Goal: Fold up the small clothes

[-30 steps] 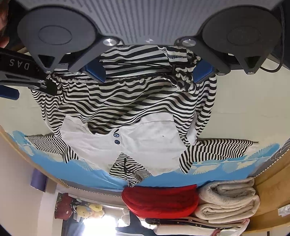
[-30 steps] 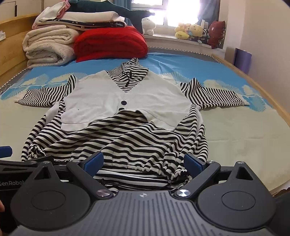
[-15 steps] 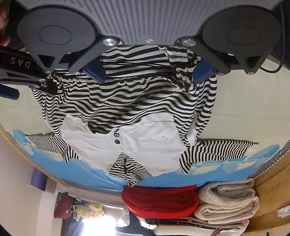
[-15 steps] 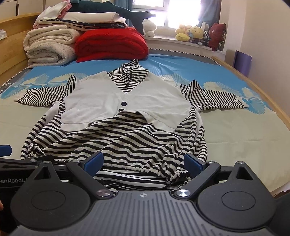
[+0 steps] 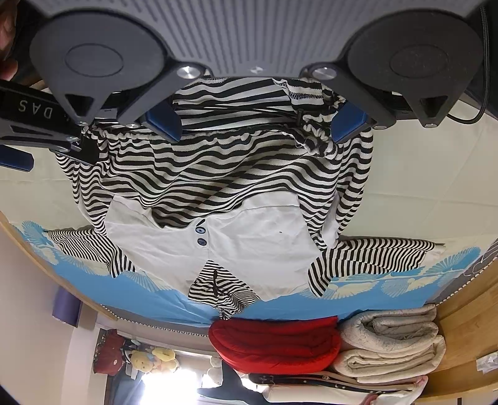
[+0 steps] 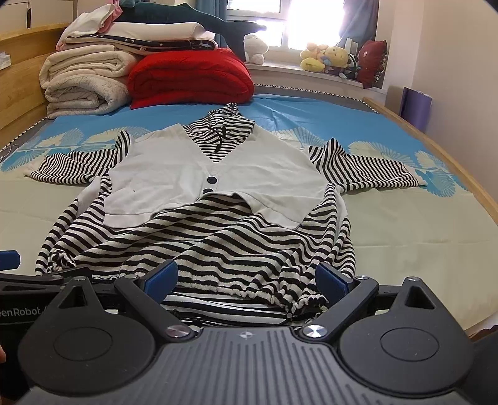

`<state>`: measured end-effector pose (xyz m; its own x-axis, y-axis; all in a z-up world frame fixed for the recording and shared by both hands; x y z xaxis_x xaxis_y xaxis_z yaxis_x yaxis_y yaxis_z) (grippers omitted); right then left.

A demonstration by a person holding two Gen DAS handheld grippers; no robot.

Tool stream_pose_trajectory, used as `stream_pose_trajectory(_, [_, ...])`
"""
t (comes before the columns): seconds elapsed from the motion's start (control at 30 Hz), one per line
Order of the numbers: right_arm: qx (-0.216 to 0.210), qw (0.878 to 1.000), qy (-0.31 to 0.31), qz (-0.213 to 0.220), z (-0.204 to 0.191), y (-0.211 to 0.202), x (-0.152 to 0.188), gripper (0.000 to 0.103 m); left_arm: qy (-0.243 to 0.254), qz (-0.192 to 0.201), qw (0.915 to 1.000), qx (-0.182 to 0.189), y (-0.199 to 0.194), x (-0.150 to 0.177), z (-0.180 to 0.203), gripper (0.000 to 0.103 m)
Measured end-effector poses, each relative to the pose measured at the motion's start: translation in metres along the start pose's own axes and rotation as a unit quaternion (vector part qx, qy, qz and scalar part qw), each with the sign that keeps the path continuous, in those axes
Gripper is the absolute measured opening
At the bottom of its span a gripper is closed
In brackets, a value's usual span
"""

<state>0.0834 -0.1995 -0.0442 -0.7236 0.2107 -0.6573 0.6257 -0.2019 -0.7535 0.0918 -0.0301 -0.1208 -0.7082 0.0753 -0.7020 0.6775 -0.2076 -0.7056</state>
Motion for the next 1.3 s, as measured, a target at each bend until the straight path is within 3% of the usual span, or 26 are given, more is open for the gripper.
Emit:
stream_pose_trajectory(0.73, [0.001,1.0,0.002,-0.001,0.001,0.0,-0.001,0.094,-0.002,0.003,1.0,0.001,0.0,-0.001,0.002,0.102])
stream_pose_trajectory(0.83, [0.017,1.0,0.014,0.002,0.009,0.002,-0.004,0.077,-0.006,0.006,1.0,0.001,0.0,-0.003,-0.001,0.101])
stream_pose_trajectory(0.9, [0.027,0.999,0.031,-0.002,0.02,0.006,-0.005,0.038,-0.011,0.01,0.9999,0.0,0.0,-0.007,-0.007,0.095])
stream_pose_trajectory(0.97, [0.031,0.997,0.064,-0.003,0.037,0.009,-0.011,0.026,-0.019,0.004,0.9998,-0.008,0.001,-0.015,-0.017,0.072])
stream_pose_trajectory(1.03, [0.035,0.995,0.096,0.006,0.059,0.012,-0.022,0.026,-0.024,-0.012,0.9995,0.018,0.005,-0.032,-0.025,0.052])
stream_pose_trajectory(1.07, [0.038,0.993,0.11,0.009,0.073,0.015,-0.031,0.026,-0.017,-0.011,0.9993,0.032,0.005,-0.043,-0.028,0.048])
stream_pose_trajectory(1.2, [0.002,0.996,0.086,0.004,0.098,0.035,-0.059,0.026,0.067,0.0,0.9962,0.055,0.003,-0.093,-0.047,0.045])
stream_pose_trajectory(1.3, [-0.028,0.998,0.043,-0.022,0.101,0.058,-0.063,0.026,0.093,-0.017,0.9931,0.07,0.013,-0.1,-0.065,0.043])
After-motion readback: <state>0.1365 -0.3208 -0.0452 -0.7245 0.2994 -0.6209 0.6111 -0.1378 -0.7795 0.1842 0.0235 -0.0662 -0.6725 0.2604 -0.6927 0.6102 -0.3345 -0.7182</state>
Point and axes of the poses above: each gripper's, at about its wrist camera, not at the fingertips, and y roughly the way its jaws point, z to its right, x to its underside, the point moved 10 cm from there along y, roughly the way its jaws point, and after that the axes turned 7 degrees about x, right-handed, at the moved point
